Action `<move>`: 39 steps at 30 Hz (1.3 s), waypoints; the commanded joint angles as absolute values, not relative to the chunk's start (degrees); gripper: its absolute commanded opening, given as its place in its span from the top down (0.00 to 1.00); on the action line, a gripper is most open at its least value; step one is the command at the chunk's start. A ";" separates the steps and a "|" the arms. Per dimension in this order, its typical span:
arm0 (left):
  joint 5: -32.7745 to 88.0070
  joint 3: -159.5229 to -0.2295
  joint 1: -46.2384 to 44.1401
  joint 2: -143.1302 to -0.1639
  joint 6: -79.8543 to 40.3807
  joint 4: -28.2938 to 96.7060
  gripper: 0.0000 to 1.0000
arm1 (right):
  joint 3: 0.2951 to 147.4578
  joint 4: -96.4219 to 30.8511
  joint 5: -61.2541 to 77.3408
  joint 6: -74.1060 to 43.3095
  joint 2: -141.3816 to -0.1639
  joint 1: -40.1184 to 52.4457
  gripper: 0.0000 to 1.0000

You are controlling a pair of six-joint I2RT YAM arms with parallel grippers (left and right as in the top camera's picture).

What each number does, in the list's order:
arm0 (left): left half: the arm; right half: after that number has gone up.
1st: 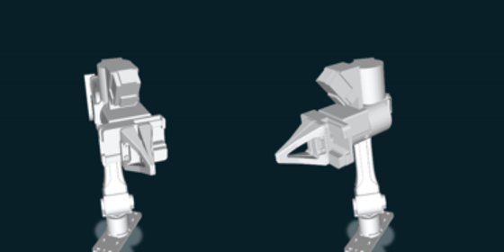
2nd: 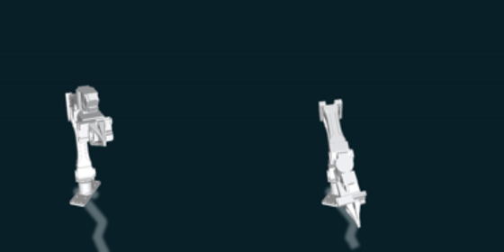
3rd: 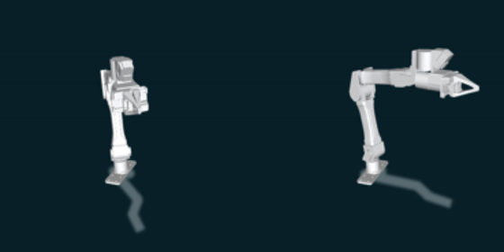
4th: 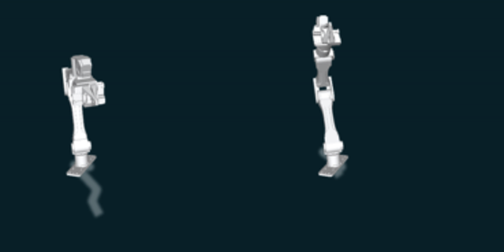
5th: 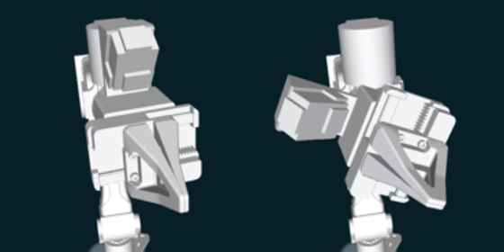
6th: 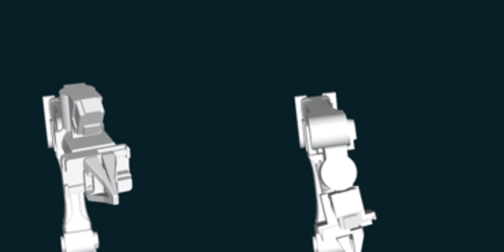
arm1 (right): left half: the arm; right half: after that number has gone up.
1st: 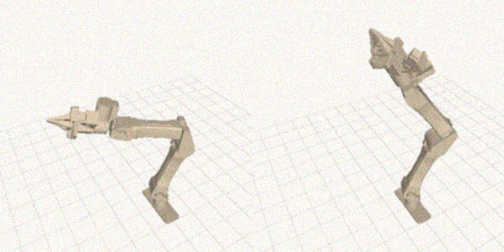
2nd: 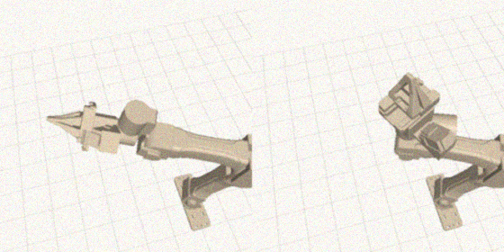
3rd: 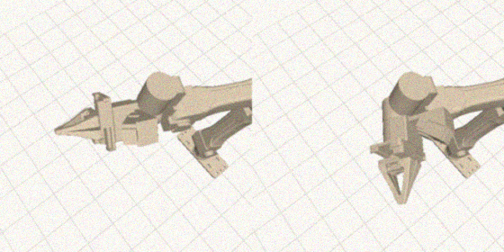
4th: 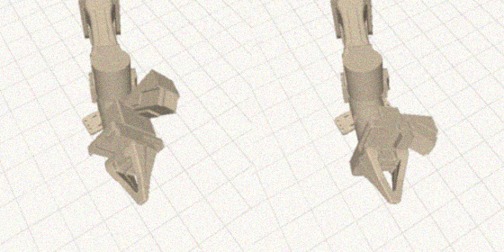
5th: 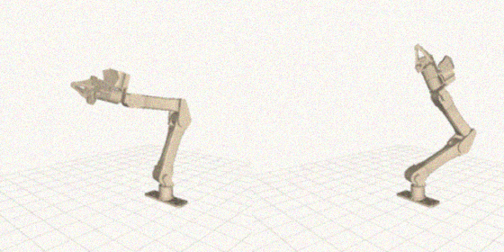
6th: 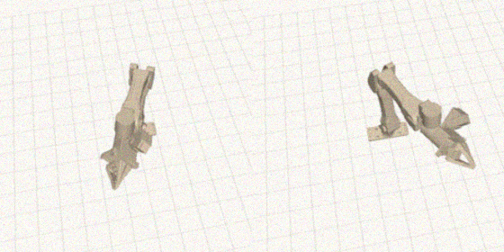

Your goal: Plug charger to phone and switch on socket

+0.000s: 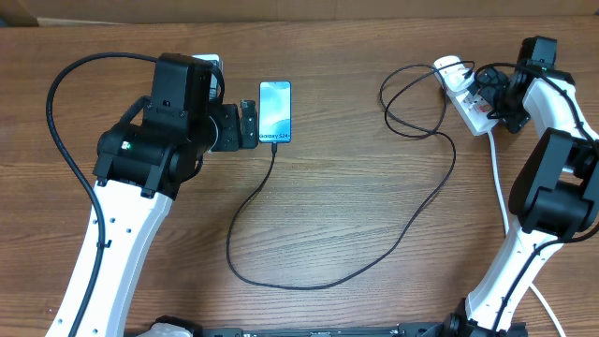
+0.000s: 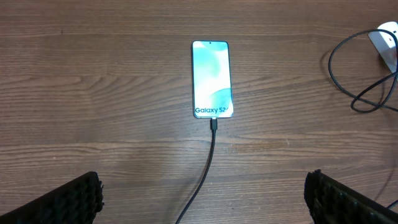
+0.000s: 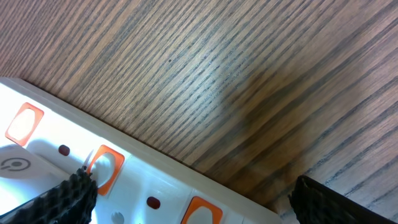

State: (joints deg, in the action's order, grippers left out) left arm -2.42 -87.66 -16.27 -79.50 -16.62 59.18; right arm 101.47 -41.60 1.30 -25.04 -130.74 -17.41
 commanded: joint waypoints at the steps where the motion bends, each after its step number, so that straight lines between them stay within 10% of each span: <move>1: -3.16 -87.07 -16.43 -79.44 -17.37 59.33 0.01 | 101.32 -42.83 2.52 -24.01 -128.62 -17.12 0.00; 21: -3.18 -87.07 -16.43 -79.44 -17.37 59.31 0.00 | 101.32 -61.87 0.12 -24.03 -96.31 -17.63 0.00; 39: -3.16 -87.07 -16.43 -79.44 -17.37 59.33 0.00 | 100.92 -76.27 -1.21 -23.94 -77.93 -0.08 0.00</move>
State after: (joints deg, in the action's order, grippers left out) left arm -2.42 -87.66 -16.27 -79.50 -16.60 59.29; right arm 100.95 -75.35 0.43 -24.18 -80.62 -2.00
